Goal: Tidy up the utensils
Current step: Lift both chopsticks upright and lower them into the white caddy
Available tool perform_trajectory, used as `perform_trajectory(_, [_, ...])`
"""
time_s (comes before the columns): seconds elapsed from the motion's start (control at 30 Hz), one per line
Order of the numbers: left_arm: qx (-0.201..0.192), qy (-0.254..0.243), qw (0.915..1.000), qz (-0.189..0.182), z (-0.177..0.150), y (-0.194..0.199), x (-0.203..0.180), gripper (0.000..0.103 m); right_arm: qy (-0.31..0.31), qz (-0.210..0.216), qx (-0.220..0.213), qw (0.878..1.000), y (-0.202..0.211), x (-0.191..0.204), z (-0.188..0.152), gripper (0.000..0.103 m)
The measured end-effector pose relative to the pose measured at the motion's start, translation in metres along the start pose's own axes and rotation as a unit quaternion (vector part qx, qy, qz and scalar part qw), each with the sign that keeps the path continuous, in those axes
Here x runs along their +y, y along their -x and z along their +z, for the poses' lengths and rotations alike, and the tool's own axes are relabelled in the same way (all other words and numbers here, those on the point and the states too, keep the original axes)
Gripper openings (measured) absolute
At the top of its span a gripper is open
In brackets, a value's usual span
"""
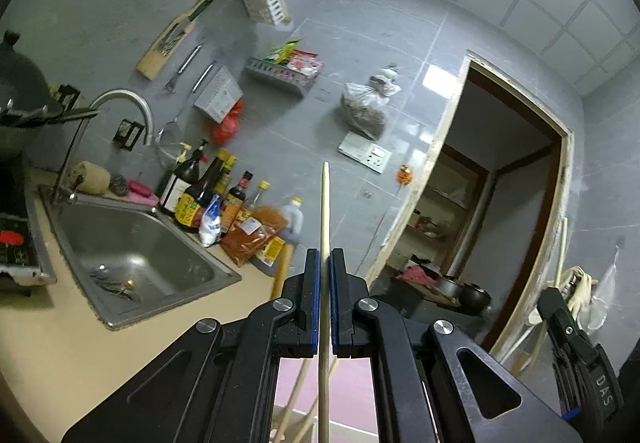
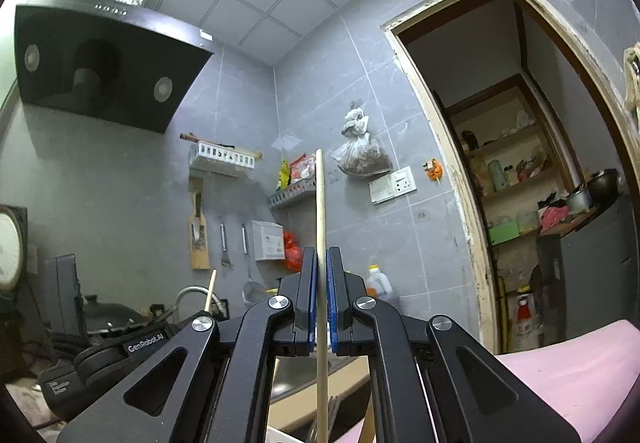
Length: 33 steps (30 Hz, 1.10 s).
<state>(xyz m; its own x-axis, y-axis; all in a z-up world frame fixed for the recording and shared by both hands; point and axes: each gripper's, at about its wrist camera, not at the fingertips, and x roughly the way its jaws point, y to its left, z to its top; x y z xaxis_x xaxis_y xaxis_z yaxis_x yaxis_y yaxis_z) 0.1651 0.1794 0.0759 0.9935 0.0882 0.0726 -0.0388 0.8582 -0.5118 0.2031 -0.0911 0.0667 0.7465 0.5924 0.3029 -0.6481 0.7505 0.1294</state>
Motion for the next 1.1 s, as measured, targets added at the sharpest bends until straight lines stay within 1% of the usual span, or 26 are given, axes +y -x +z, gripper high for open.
perform_trajectory(0.17, [0.007, 0.022, 0.9995, 0.022, -0.004, -0.006, 0.013, 0.002, -0.006, -0.011, 0.005, 1.000, -0.002, 0.000, -0.010, 0.003])
perform_trajectory(0.27, [0.002, 0.028, 0.9990, 0.034, -0.006, -0.006, 0.018, 0.002, -0.007, -0.015, 0.010, 1.000, -0.003, 0.000, -0.015, 0.003])
perform_trajectory(0.4, [0.000, 0.020, 0.9984, 0.054, -0.011, -0.008, 0.021, 0.002, -0.012, -0.018, 0.017, 1.000, -0.005, -0.002, -0.021, 0.003])
perform_trajectory(0.5, [0.002, 0.011, 0.9981, 0.061, -0.016, -0.009, 0.021, 0.002, -0.016, -0.016, 0.025, 0.999, -0.006, -0.002, -0.025, 0.003])
perform_trajectory(0.7, [0.006, -0.024, 0.9980, 0.058, -0.028, -0.008, 0.010, 0.002, -0.020, -0.019, 0.033, 0.999, -0.007, -0.004, -0.029, 0.003])
perform_trajectory(0.8, [0.013, -0.042, 0.9975, 0.055, -0.035, -0.008, 0.005, 0.002, -0.018, -0.020, 0.040, 0.999, -0.009, -0.003, -0.031, 0.003])
perform_trajectory(0.93, [0.013, -0.064, 0.9966, 0.051, -0.044, -0.007, -0.002, 0.002, -0.010, -0.020, 0.046, 0.999, -0.009, -0.001, -0.034, 0.003])
perform_trajectory(1.1, [0.019, -0.075, 0.9965, 0.031, -0.049, -0.005, -0.007, 0.003, -0.006, -0.017, 0.053, 0.998, -0.010, -0.001, -0.037, 0.004])
